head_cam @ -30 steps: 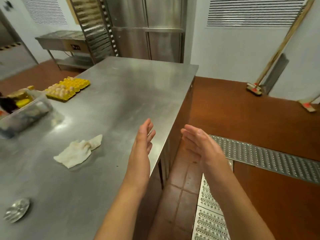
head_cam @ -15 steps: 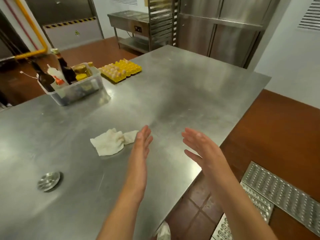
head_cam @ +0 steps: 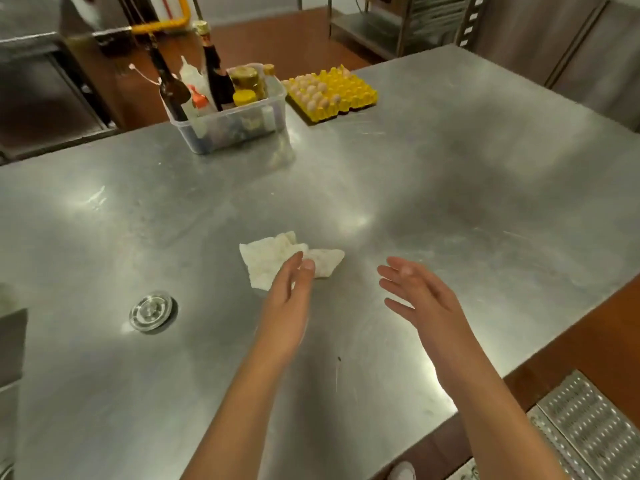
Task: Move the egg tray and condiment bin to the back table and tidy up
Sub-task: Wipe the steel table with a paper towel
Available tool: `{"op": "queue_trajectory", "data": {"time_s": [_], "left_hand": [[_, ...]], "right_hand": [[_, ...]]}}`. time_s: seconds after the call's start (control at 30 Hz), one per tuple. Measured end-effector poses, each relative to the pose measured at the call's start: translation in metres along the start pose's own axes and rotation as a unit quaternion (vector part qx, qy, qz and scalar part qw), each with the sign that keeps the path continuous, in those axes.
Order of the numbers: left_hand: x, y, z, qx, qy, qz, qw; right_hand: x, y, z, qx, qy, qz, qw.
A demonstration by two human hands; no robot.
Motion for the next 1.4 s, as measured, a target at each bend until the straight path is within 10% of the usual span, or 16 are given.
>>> {"op": "queue_trajectory", "data": {"time_s": [0.27, 0.6, 0.83, 1.1, 1.4], "left_hand": [[0.038, 0.034, 0.049, -0.071, -0.032, 0.182, 0.98], [0.1, 0.027, 0.155, 0.028, -0.033, 0.583, 0.811], [0.09, 0.016, 0.188, 0.014, -0.032, 0.64, 0.767], [0.063, 0.001, 0.158, -0.034, -0.11, 0.594, 0.796], [-0.023, -0.096, 0.093, 0.003, -0.154, 0.369, 0.917]], "right_hand": [[-0.025, -0.021, 0.036, 0.041, -0.033, -0.046, 0.998], [-0.056, -0.014, 0.054, 0.039, -0.069, -0.093, 0.993], [-0.063, 0.002, 0.058, 0.014, -0.079, -0.078, 0.994], [-0.06, 0.014, 0.056, -0.001, -0.068, -0.041, 0.997], [-0.031, 0.083, 0.041, -0.057, -0.026, 0.0, 0.998]]}}
Point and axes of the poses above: each hand's wrist, its own z-axis towards the middle knuckle, its own y-axis out of the back of the hand, x = y × z, the point moved 5 cm from there along z, towards the middle knuckle, and after that the axes turned 1 degree about z, right-handed, at the moved point
